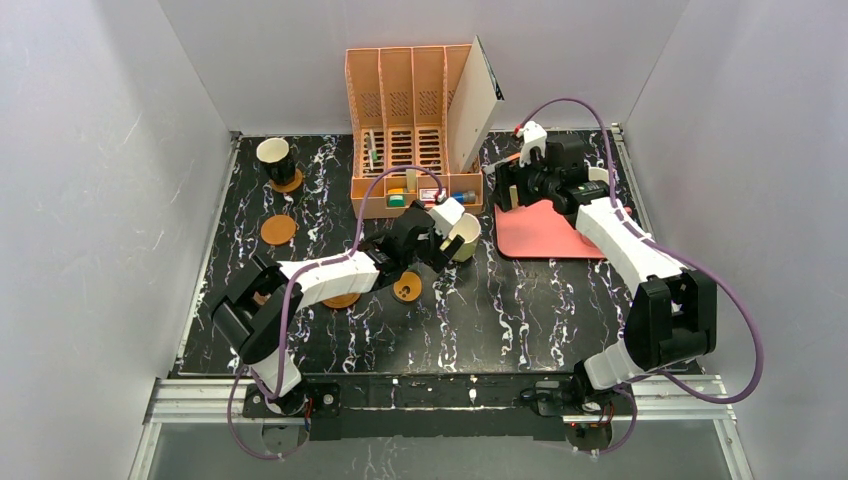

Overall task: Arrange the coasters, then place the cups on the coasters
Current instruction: Place the cup at the center of the board, then pick up the cup at the center of the board.

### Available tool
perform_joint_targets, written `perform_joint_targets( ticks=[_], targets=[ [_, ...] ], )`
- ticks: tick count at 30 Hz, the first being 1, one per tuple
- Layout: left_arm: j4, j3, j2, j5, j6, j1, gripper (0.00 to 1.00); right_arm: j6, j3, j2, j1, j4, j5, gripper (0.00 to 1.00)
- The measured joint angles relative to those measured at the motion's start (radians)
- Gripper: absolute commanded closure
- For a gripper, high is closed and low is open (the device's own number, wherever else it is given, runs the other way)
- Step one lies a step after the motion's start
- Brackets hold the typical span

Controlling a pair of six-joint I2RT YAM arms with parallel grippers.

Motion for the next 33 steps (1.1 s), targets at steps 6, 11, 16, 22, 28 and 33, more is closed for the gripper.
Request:
perform_joint_targets(
  ticks=[6, 11, 16, 22, 28, 33],
  targets=[
    [0.012, -0.003, -0.010, 0.053, -0.002, 0.001, 0.23, 0.004, -0.001, 0.000, -0.011, 0.000, -0.005, 0.12],
    [0.012, -0.004, -0.020, 0.170, -0.007, 0.002, 0.28, 0.007, -0.002, 0.000, -0.014, 0.000, -0.013, 0.13],
    [0.011, -0.004, -0.019, 0.204, -0.007, 0.002, 0.33, 0.008, -0.002, 0.000, -0.018, 0.000, -0.024, 0.12],
    [0.011, -0.004, -0.019, 0.205, -0.013, 0.002, 0.41, 0.008, -0.002, 0.000, -0.019, 0.000, -0.026, 0.12],
    [0.009, -0.004, -0.015, 0.204, -0.014, 0.002, 0.41, 0.013, -0.013, 0.000, -0.020, 0.002, -0.026, 0.12],
    [0.007, -0.003, -0.001, 0.204, -0.014, 0.002, 0.53, 0.018, -0.013, -0.001, -0.021, 0.002, -0.026, 0.12]
  ],
)
